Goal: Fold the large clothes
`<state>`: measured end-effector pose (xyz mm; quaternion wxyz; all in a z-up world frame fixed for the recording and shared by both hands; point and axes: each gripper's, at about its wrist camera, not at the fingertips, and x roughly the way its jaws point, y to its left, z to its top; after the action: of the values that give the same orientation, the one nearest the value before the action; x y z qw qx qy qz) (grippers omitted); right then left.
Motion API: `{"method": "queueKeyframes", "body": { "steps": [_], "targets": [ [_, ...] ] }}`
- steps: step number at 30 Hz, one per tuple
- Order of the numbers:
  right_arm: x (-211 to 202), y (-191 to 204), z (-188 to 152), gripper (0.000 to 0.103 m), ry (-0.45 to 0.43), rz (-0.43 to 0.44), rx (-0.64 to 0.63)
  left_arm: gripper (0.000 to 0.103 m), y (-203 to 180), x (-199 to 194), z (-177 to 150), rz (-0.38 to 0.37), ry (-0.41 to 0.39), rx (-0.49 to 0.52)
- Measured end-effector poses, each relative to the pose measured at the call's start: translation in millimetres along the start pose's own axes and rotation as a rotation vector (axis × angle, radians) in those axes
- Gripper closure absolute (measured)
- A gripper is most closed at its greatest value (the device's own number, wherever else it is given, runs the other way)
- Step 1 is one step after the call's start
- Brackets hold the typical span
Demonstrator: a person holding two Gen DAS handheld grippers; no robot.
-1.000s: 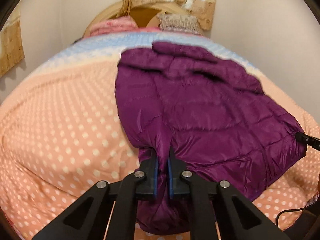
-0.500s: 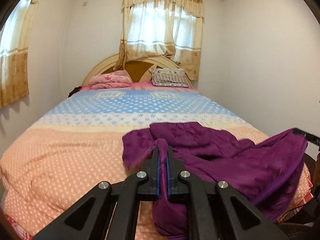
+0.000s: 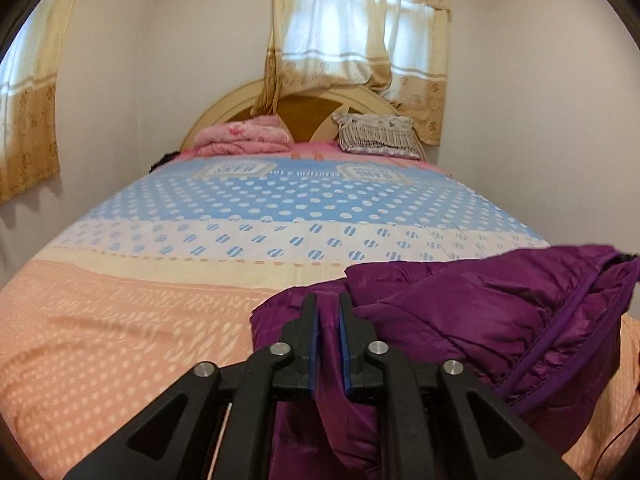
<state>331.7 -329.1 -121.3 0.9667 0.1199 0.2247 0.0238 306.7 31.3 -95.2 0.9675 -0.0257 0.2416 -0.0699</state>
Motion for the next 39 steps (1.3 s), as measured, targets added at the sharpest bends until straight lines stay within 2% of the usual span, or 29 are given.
{"method": "queueKeyframes", "body": {
  "steps": [1,2,3,4,5,7,10,11,13,14,15,17,20,25,28,29,31,34,39],
  "targets": [
    [13.2,-2.4,1.6,0.098,0.012,-0.016,0.006,0.081,-1.9,10.8,3.7,0.021,0.003,0.006],
    [18.4,-5.2,1.5,0.098,0.019,-0.025,0.011,0.061,-2.8,17.3,6.5,0.069,-0.014,0.013],
    [32.1,-7.8,2.2,0.098,0.025,-0.046,0.012,0.047,-2.8,21.5,8.6,0.116,-0.036,0.018],
    [40.3,-10.4,1.5,0.098,0.034,-0.058,0.017,0.019,-0.9,29.0,12.3,0.161,-0.064,0.017],
    [48.2,-13.9,0.7,0.098,0.048,-0.062,0.025,0.008,1.7,34.7,14.4,0.187,-0.087,0.006],
    [73.1,-20.3,-0.1,0.098,0.090,-0.074,0.034,0.008,3.9,45.3,15.7,0.247,-0.116,-0.012],
    [102.1,-28.2,-4.4,0.096,0.112,-0.102,0.063,0.008,0.9,63.5,16.1,0.294,-0.053,-0.034],
    [110.1,-30.0,-5.0,0.089,0.126,-0.101,0.073,0.008,-1.3,64.6,15.0,0.286,-0.052,-0.052],
    [120.3,-34.3,-2.5,0.063,0.152,-0.100,0.103,0.008,-13.0,59.1,10.4,0.274,-0.070,-0.051],
    [117.2,-35.4,-0.4,0.035,0.135,-0.107,0.117,0.008,-19.6,58.9,10.6,0.268,-0.077,-0.036],
    [108.3,-35.6,2.9,0.026,0.103,-0.105,0.130,0.008,-27.6,58.1,8.9,0.252,-0.085,-0.008],
    [99.5,-29.9,7.1,0.026,0.092,-0.091,0.110,0.008,-43.1,63.6,5.1,0.261,-0.088,0.080],
    [89.7,-9.6,4.0,0.026,0.137,-0.034,0.047,0.008,-60.1,78.4,-1.0,0.282,-0.061,0.168],
    [109.6,34.2,-15.4,0.030,0.280,0.047,-0.077,0.008,-58.4,116.9,-3.2,0.383,0.041,0.158],
    [139.2,51.7,-23.7,0.031,0.347,0.002,-0.183,0.008,-46.1,140.9,-2.6,0.448,0.084,0.130],
    [147.7,50.9,-26.7,0.036,0.350,-0.024,-0.198,0.008,-41.8,147.4,-3.6,0.463,0.102,0.126],
    [166.4,36.2,-34.4,0.037,0.358,-0.105,-0.176,0.008,-31.4,164.9,-8.9,0.507,0.152,0.105],
    [178.4,7.7,-41.8,0.037,0.357,-0.105,-0.055,0.008,-20.9,188.2,-15.3,0.487,0.253,0.064],
    [176.1,11.3,-45.3,0.037,0.344,-0.117,-0.069,0.005,-19.2,203.9,-18.4,0.481,0.303,0.067]
  ]
}}
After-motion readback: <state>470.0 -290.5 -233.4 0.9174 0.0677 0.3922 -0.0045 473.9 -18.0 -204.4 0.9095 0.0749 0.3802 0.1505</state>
